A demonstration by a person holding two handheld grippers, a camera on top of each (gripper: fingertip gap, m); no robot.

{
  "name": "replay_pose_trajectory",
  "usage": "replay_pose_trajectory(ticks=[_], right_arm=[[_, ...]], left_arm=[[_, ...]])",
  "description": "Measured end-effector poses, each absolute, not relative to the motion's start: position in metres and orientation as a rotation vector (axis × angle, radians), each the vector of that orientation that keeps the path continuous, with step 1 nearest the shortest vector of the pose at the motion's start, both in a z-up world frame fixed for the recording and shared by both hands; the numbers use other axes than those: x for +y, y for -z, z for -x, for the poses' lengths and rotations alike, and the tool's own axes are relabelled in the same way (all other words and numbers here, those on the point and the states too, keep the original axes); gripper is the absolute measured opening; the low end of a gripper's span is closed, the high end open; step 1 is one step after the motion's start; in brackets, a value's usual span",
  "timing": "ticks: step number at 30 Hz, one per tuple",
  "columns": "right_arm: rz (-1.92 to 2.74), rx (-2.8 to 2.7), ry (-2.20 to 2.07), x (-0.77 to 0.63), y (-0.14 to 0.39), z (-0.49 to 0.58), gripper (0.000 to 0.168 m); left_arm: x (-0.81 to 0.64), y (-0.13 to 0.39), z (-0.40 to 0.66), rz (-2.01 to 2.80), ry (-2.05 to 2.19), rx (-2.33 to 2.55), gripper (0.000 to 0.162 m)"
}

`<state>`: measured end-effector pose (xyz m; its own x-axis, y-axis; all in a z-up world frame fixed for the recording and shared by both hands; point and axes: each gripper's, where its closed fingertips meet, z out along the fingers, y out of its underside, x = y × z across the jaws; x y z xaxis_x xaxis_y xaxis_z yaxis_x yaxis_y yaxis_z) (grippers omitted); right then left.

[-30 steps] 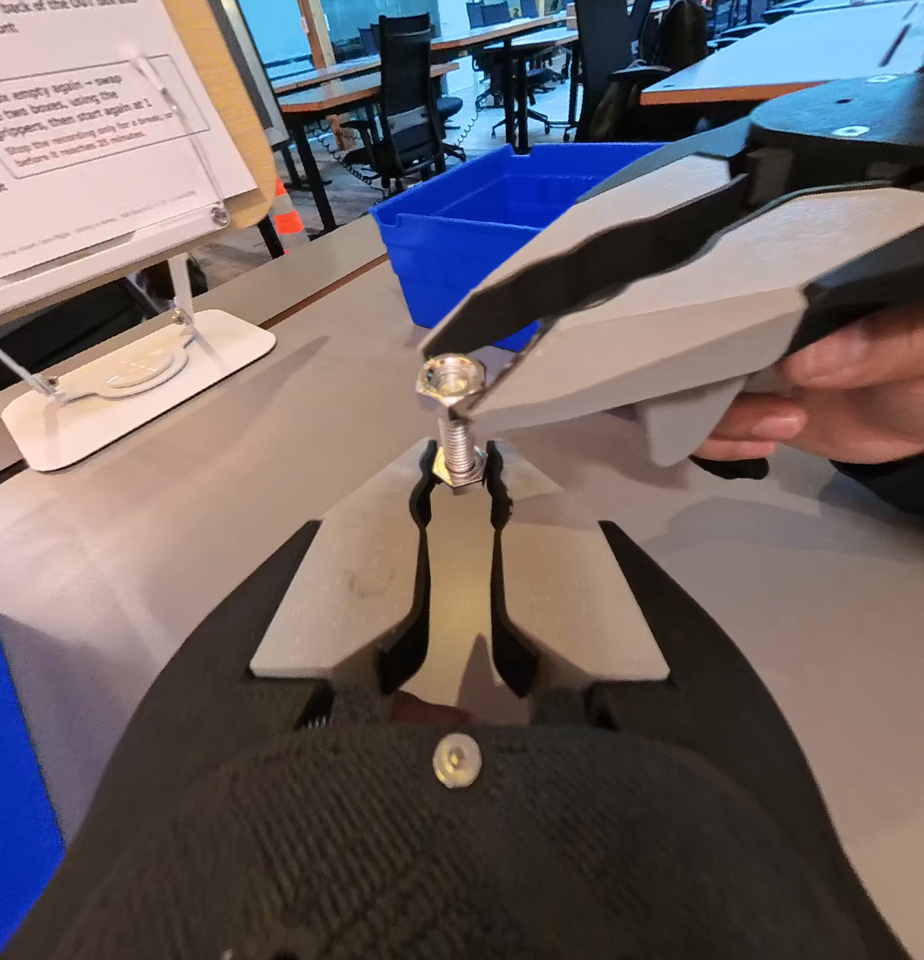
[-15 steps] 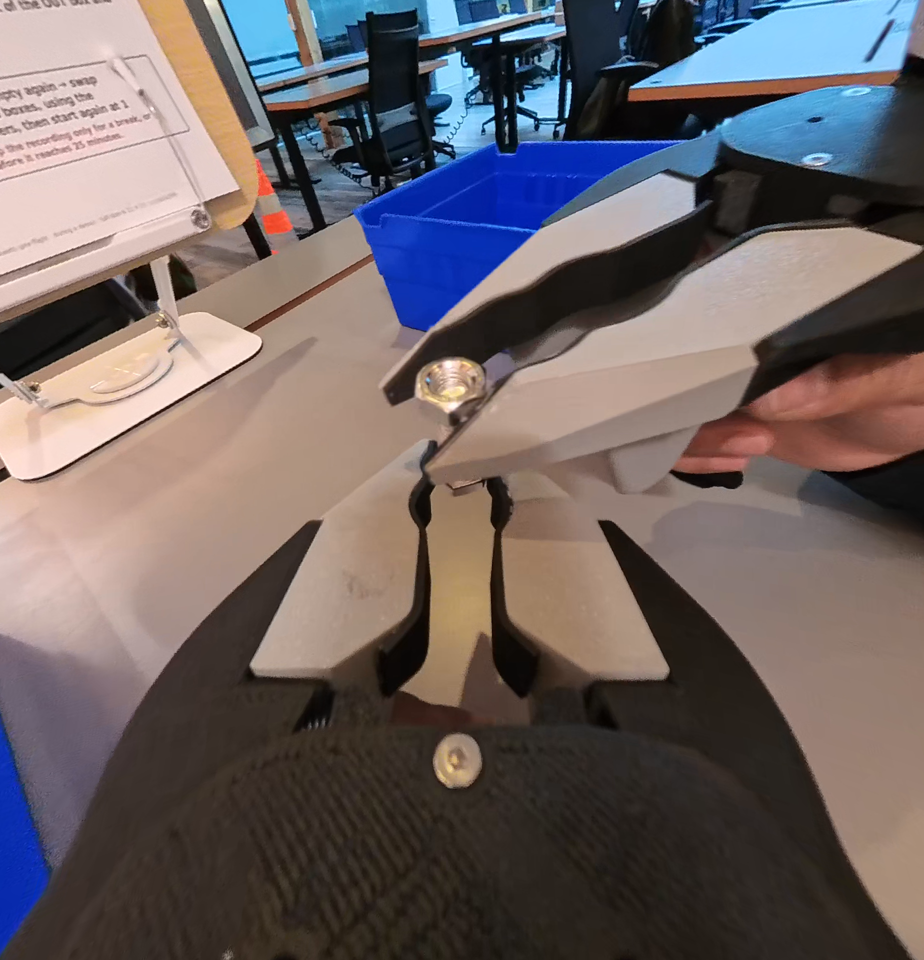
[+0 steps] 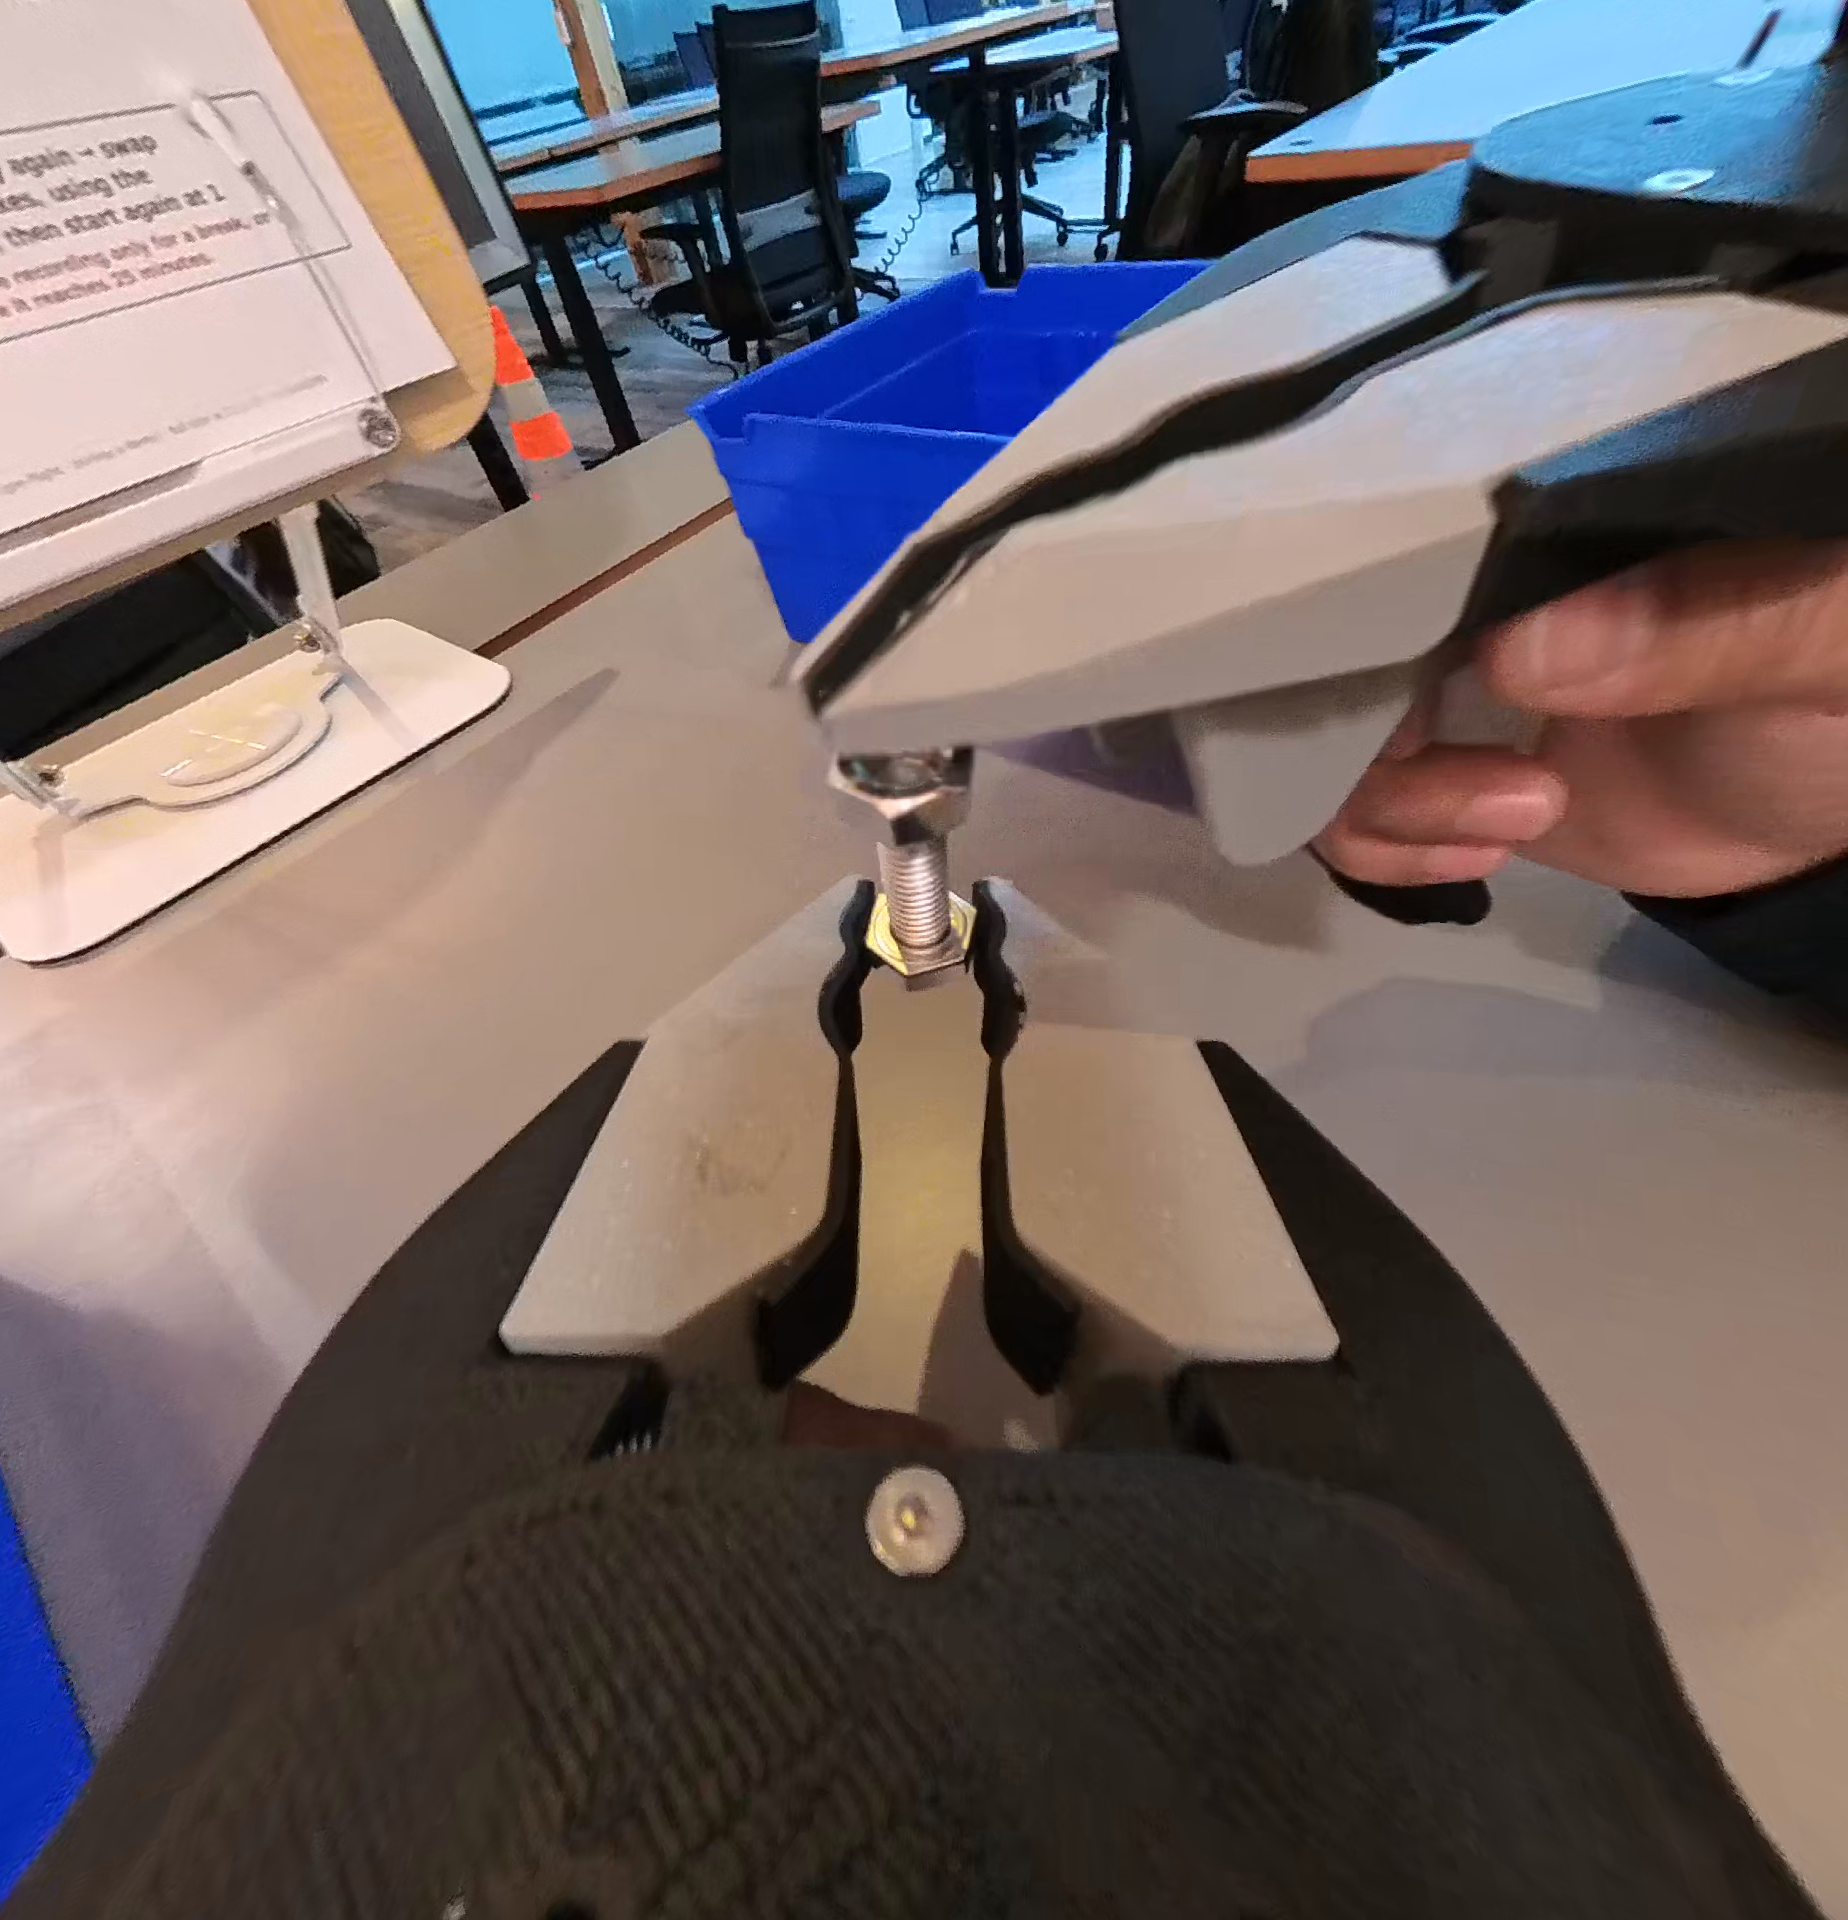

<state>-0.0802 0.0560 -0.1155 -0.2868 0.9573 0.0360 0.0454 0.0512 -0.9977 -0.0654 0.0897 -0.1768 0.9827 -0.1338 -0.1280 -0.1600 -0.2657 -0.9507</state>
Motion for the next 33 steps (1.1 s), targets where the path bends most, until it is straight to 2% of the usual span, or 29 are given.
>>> replay_pose_trajectory(ticks=[3,5,6,11,18,33], right_arm=[[1.086,-1.426,-1.374,0.064,0.111,0.079,0.004],[1.105,-1.397,-1.386,0.068,0.109,0.079,0.028],[1.107,-1.399,-1.396,0.067,0.109,0.079,0.029],[1.069,-1.469,-1.361,0.055,0.115,0.079,0.023],[1.059,-1.528,-1.282,0.046,0.128,0.085,0.026],[1.063,-1.559,-1.293,0.043,0.132,0.088,0.017]], left_arm=[[0.089,0.176,0.070,1.839,-0.006,0.188,0.016],[0.089,0.175,0.072,1.839,-0.013,0.183,0.016],[0.089,0.175,0.072,1.839,-0.018,0.181,0.016],[0.089,0.176,0.083,1.850,-0.044,0.134,0.016],[0.088,0.174,0.086,1.846,-0.030,0.114,0.016],[0.089,0.173,0.060,1.842,0.001,0.207,0.016]])
